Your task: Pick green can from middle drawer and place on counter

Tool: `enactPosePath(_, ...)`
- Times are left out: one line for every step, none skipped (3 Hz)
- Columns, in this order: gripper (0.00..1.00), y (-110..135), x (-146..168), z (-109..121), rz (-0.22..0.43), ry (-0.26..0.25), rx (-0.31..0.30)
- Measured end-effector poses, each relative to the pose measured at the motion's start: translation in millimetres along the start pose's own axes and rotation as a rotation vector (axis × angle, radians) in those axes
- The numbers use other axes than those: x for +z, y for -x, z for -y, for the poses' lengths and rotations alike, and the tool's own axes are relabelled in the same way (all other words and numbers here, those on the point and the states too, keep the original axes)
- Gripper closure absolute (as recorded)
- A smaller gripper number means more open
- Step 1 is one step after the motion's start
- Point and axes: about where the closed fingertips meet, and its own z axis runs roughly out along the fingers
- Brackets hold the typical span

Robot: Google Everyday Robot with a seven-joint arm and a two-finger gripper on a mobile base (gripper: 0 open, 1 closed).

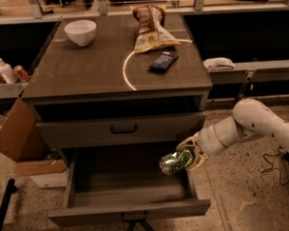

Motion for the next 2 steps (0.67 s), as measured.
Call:
enactPosePath(1.00, 34.0, -45.3, 22.0, 0.001, -0.029, -0.078)
enactPosePath(1.00, 36.1, -47.4, 23.1, 0.001, -0.027, -0.083)
